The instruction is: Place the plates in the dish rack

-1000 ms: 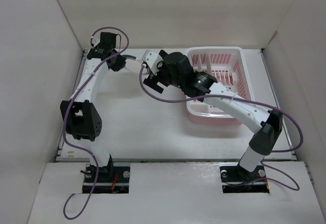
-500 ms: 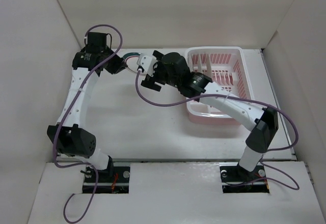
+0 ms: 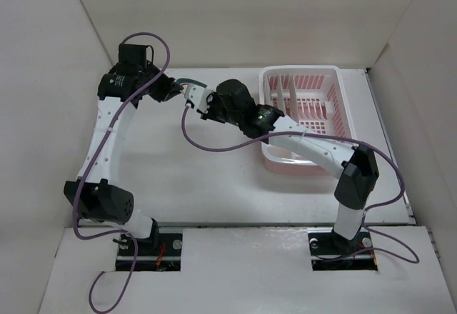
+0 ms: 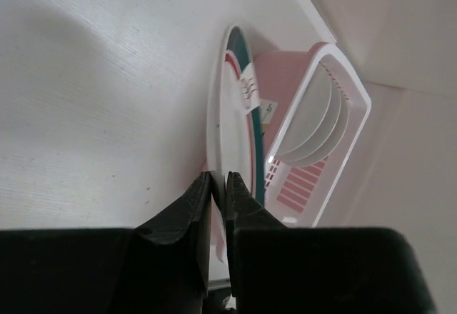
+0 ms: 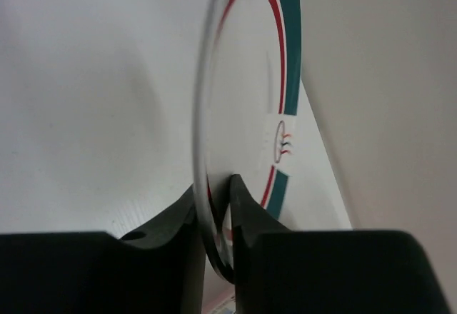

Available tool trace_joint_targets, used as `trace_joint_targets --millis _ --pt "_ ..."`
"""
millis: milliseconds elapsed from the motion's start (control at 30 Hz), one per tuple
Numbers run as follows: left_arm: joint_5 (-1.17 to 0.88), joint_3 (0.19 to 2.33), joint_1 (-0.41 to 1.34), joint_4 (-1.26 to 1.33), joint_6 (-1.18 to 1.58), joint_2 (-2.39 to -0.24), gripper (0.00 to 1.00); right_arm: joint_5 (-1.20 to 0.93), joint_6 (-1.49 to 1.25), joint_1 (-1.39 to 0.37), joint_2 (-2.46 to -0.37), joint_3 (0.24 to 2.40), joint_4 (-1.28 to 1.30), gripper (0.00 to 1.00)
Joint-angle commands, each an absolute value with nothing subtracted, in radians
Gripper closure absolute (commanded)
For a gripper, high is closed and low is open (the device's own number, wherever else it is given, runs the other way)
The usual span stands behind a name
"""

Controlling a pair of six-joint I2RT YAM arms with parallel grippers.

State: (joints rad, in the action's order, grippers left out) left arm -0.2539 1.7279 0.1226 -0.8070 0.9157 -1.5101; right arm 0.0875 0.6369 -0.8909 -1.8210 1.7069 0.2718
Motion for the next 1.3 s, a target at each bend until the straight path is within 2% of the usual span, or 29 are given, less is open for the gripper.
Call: trace_joint_targets --millis 0,33,133,300,433,467,600,867,1100,1267 --pt "-0.282 1.784 0.111 -0.784 0.908 -1.445 1.0 0.11 0.584 -0.893 -1.816 1.755 0.192 0.84" --pt "-0.282 1.784 0.11 -0.784 0.908 -1.445 1.0 0.11 0.584 -0.893 -1.816 1.744 0.183 0.96" --pt "-0.293 1.784 0.11 -0.762 0.908 -1.445 1.0 0.12 0.584 -0.893 -1.807 1.724 0.173 1.0" --pt "-0.372 1.74 0.101 -0.649 0.888 -1.456 1.0 0.141 0.575 -0.926 -1.778 1.704 0.163 1.0" --pt "-0.436 1.718 0.092 -0.504 0.868 -1.47 0.42 0.175 0.575 -0.936 -1.755 1.694 0.163 1.0" --pt "-0.436 1.718 0.092 -0.476 0.859 -1.47 0.25 0.192 0.563 -0.936 -1.755 1.694 0.163 1.0" --pt "-0.364 1.718 0.072 -0.431 0.838 -1.428 0.0 0.256 0.528 -0.936 -1.726 1.684 0.153 1.0" --pt "-0.172 1.605 0.025 -0.5 0.726 -1.408 0.0 0.367 0.165 -0.783 -1.538 1.661 0.153 1.0" --pt "-0.163 1.398 0.015 -0.459 0.684 -1.408 0.0 0.227 -0.014 -0.465 -1.318 1.525 0.185 1.0" --pt "-0.181 1.33 0.015 -0.426 0.652 -1.419 0.0 0.024 -0.055 -0.22 -1.278 1.444 0.204 1.0"
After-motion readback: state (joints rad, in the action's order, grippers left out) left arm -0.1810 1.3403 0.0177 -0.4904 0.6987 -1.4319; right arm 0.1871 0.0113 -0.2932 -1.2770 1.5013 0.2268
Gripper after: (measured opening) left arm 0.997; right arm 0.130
